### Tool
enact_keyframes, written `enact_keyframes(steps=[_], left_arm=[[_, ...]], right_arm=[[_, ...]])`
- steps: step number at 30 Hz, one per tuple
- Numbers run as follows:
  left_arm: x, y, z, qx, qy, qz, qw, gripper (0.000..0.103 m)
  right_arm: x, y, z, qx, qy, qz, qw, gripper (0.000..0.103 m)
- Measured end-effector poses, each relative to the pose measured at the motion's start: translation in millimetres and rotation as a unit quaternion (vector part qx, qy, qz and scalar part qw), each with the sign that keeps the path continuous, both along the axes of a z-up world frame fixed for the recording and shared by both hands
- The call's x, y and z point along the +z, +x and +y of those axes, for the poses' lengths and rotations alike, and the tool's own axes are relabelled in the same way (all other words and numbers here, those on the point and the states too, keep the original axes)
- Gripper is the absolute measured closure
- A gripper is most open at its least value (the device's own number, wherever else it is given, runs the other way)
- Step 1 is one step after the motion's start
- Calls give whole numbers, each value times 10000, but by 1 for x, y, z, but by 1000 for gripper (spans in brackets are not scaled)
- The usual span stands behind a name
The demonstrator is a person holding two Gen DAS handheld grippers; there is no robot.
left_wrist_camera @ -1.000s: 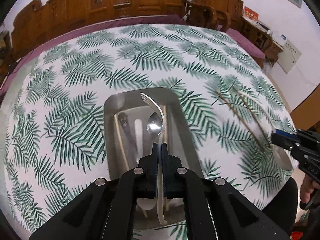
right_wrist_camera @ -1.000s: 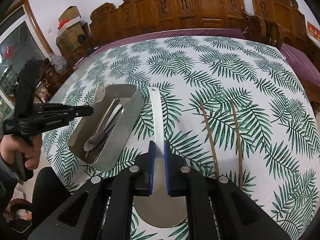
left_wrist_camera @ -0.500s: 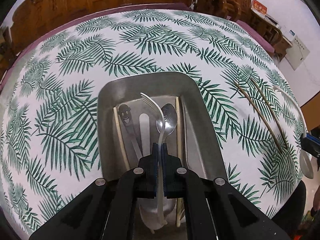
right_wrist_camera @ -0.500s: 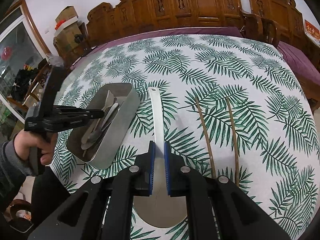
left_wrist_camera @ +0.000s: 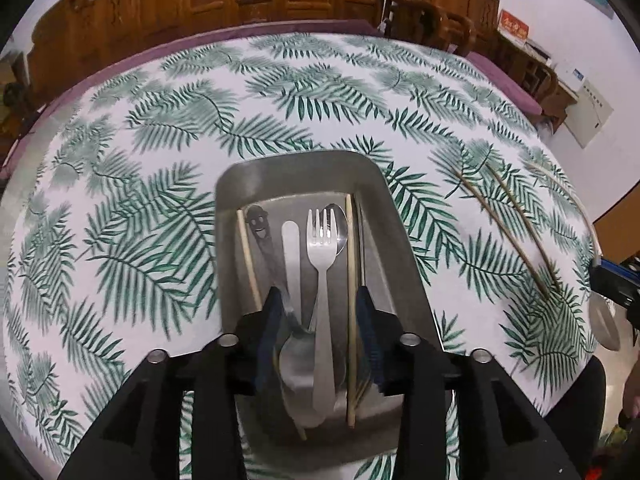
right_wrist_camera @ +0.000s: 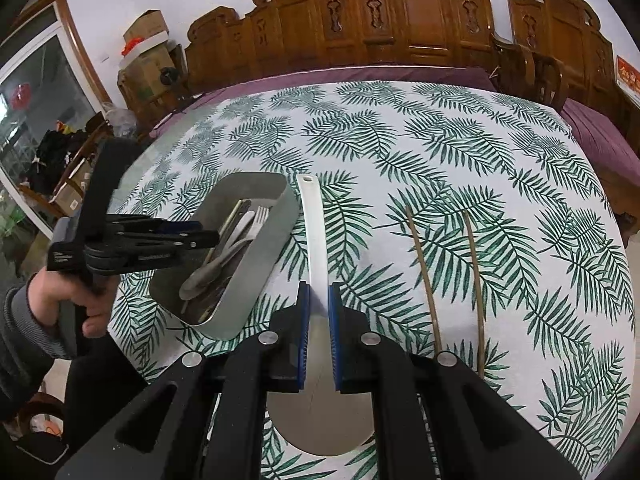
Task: Organize utensils
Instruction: 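Lower the white plastic spoon into the tray and open the right tool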
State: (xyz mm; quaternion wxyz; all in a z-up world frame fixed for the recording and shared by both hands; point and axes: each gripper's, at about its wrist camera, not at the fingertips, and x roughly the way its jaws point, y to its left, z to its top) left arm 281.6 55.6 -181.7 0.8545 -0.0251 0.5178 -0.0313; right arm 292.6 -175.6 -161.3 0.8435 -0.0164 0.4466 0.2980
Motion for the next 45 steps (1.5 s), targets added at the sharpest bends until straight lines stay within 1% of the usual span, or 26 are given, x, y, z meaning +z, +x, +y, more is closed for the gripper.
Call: enact_keyframes(steps=[2, 4, 6, 8, 9, 10, 12, 15, 20, 28, 38, 45], left_arm=[[7, -8, 1, -37, 7, -69, 10000, 61], [14, -17, 2, -37, 22, -180, 9998, 54], [20, -25, 3, -20, -4, -263, 9997, 53], [26, -32, 7, 27, -36, -329, 9994, 40], [29, -36, 8, 49, -44, -384, 9992, 30], [32, -41, 10, 68, -41, -468, 9989, 27], [35, -46, 12, 67, -29, -524, 9986, 26], [36, -53, 17, 80, -86, -533, 9985, 17], [41, -66, 30, 189, -153, -609, 9978, 17], [49, -82, 51, 297, -85, -756, 9967, 17], [60, -98, 74, 456, -74, -1004, 9939, 17], [67, -107, 89, 598, -102, -1199, 9909, 17]], right_arm=[[0, -1, 4, 30, -5, -4, 10000, 92], [-1, -3, 10, 65, -17, 3, 10000, 92], [-2, -4, 16, 105, -17, 21, 9999, 92], [-2, -5, 22, 151, -18, 32, 9999, 92], [-2, -5, 26, 186, -25, 35, 9998, 92], [-2, -6, 30, 213, -35, 35, 9998, 92], [-2, -7, 37, 275, -51, 32, 9996, 92], [-3, -6, 48, 339, -43, 62, 9994, 92], [-4, -6, 67, 447, -90, 93, 9989, 92], [-7, -4, 98, 589, -97, 167, 9981, 92], [-19, 10, 136, 545, 53, 453, 9975, 92], [-32, 24, 158, 360, 140, 683, 9969, 92]])
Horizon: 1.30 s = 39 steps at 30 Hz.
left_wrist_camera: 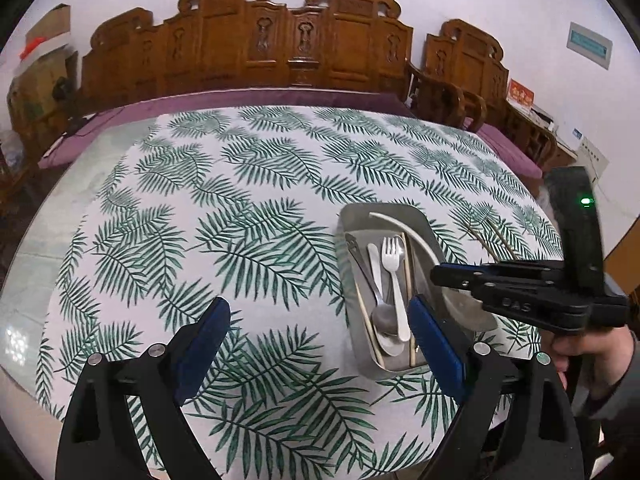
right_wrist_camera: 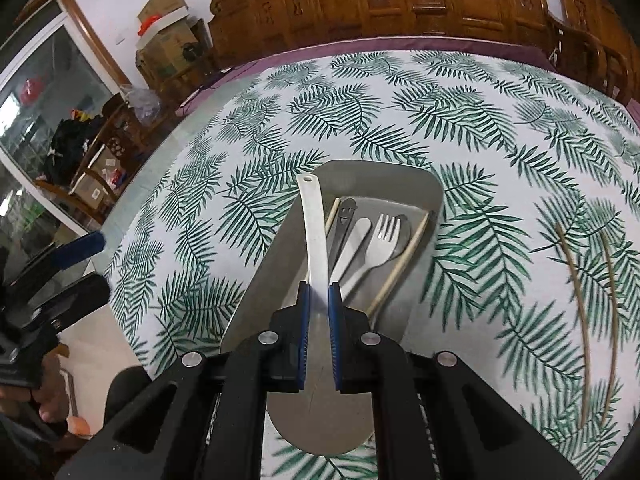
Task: Organize utensils
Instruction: 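Lower the white plastic spoon into the tray and open the right tool, then reach both tools toward the wooden chopsticks lying on the tablecloth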
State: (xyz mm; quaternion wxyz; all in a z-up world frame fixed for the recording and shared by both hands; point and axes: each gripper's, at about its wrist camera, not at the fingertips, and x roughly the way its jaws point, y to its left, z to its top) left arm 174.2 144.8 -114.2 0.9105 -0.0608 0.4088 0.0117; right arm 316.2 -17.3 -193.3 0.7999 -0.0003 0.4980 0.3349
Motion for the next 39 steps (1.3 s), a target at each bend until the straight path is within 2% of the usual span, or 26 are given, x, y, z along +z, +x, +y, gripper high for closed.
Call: enact_keyframes(steps=[8, 14, 20, 25, 30, 33, 36, 39], left_arm=[[1, -4, 12, 116, -24, -47, 9999, 17], [0, -3, 13, 131, -18, -39, 9999, 17], [-1, -3, 8, 93, -17, -38, 9999, 17], [0, -1, -2, 31, -19, -73, 10000, 17], [5, 1, -15, 3, 40, -152, 9999, 16], [8, 2, -21, 42, 10, -253, 9997, 8], [12, 4, -33, -54, -35, -318, 9995, 8], [13, 6, -45, -160, 10, -309, 9994, 8]], right_arm=[[-25, 21, 14, -331, -23, 383, 9987, 92], [-32, 26, 21, -357, -102, 398, 9985, 91], [-21, 17, 22, -126, -128, 55, 9998, 87], [-5, 5, 5, -51, -130, -246, 9996, 86], [17, -10, -27, -55, -120, -651, 9978, 75], [29, -18, -48, -76, -123, -848, 9963, 70], [40, -24, -70, -135, -104, -990, 9949, 66], [46, -29, -88, -226, -108, -1106, 9935, 55]])
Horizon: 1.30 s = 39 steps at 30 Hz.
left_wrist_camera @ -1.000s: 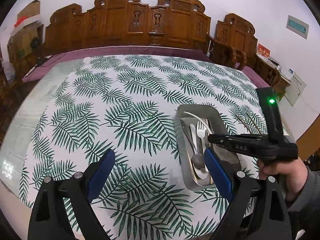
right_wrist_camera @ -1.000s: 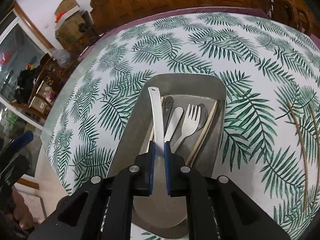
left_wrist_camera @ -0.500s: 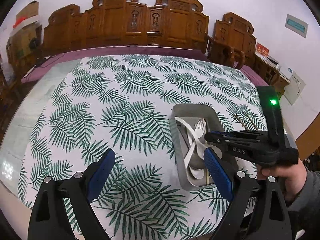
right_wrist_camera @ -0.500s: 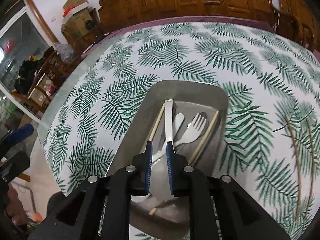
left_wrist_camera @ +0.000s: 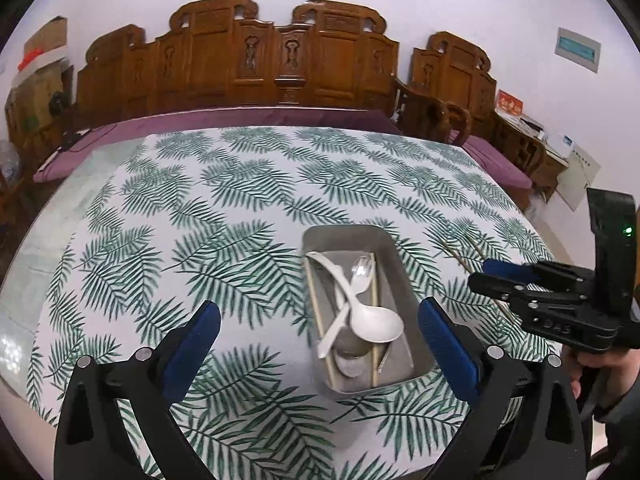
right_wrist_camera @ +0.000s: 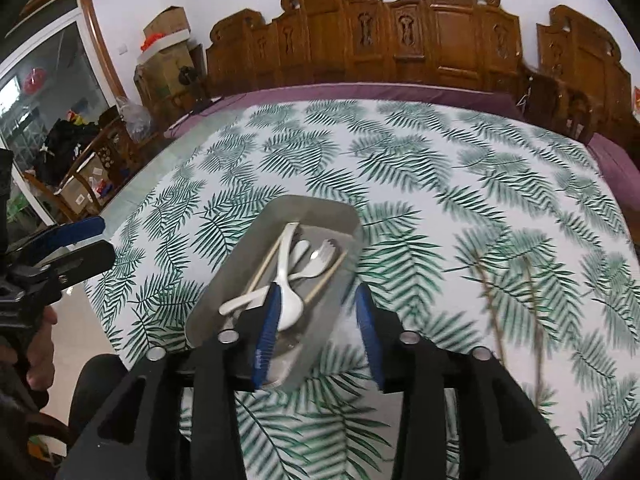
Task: Organize utensils
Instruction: 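Reach both tools toward the wooden chopsticks lying on the tablecloth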
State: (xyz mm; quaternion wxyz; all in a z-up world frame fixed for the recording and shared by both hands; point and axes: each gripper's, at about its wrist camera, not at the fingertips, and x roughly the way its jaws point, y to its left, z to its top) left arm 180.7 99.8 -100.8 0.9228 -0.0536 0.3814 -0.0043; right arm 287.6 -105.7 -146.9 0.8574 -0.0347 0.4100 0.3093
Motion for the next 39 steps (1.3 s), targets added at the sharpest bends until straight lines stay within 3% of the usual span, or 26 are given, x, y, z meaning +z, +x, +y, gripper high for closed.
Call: enact_keyframes(steps=[4, 6, 18, 24, 26, 28, 39], left_arm=[[3, 3, -21, -173, 103, -13, 9998, 8], [4, 4, -31, -250, 121, -21, 9996, 8], [-11, 28, -94, -658, 34, 198, 9976, 8], [-23, 45, -124, -807, 118, 344, 9961, 8], [-28, 52, -134, -858, 140, 408, 9954, 8], [-32, 58, -141, -890, 150, 464, 9948, 8], [-57, 89, -168, -995, 157, 748, 9921, 9]], right_arm=[[6, -4, -26, -178, 32, -151, 9997, 31], [8, -4, -41, -294, 71, -195, 9994, 24], [-7, 9, -124, -760, -106, -189, 9969, 22], [-29, 23, -157, -837, -306, 3, 9960, 53], [-40, 28, -163, -805, -431, 107, 9958, 77], [-51, 34, -168, -736, -507, 202, 9958, 92], [-95, 63, -168, -475, -684, 576, 9949, 96]])
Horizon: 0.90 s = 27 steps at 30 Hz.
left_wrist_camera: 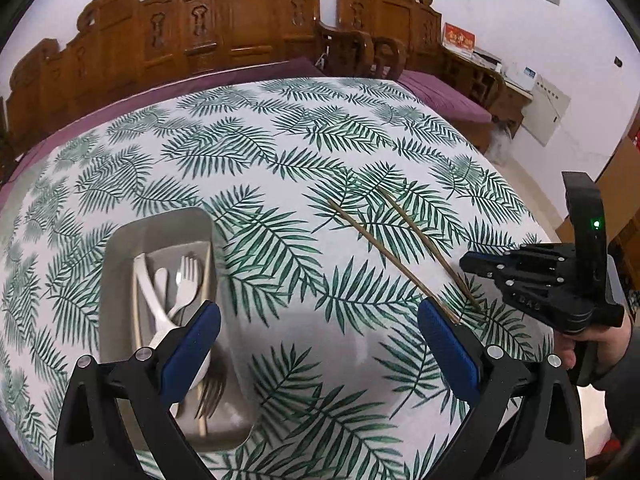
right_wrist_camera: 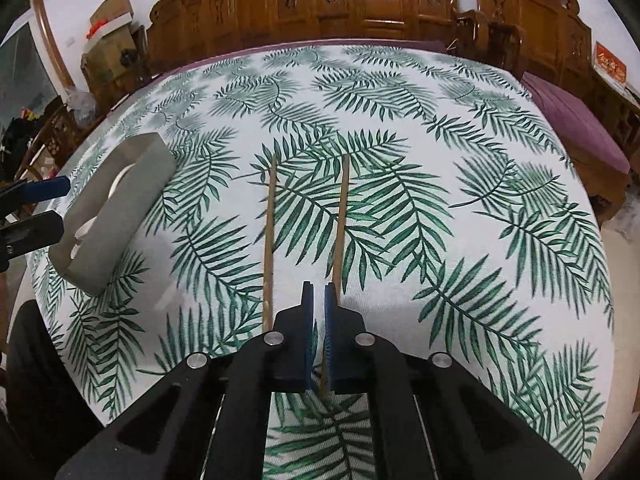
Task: Organize utensils
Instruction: 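Reach both tools toward the wooden chopsticks lying on the tablecloth, then close the right tool on one wooden chopstick and lift it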
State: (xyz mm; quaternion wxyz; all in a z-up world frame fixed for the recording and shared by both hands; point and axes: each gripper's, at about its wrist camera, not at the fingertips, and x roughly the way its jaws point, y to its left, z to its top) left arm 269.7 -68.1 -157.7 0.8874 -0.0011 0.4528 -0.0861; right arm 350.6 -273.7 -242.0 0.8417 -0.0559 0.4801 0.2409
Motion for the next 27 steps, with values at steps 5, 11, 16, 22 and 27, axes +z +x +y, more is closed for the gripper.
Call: enact_keyframes(steps=[5, 11, 16, 22, 27], left_arm=[[-11, 17, -7, 2, -46, 137, 9999, 13], [-23, 33, -14, 33, -93, 268, 9996, 13], [-30, 43, -19, 30, -71, 340, 9994, 13], [-40, 50, -21, 54, -10, 448, 9990, 13], [-44, 55, -24, 92, 9, 495, 9987, 13]], right_arm=[[-10, 10, 5, 49, -134, 52, 9999, 96], [-21, 19, 9, 65, -355, 97, 9993, 92], [-21, 23, 12, 135, -390, 59, 9991, 86], [-21, 26, 19, 129, -465, -10, 9988, 79], [-21, 29, 13, 93, -521, -7, 9986, 97]])
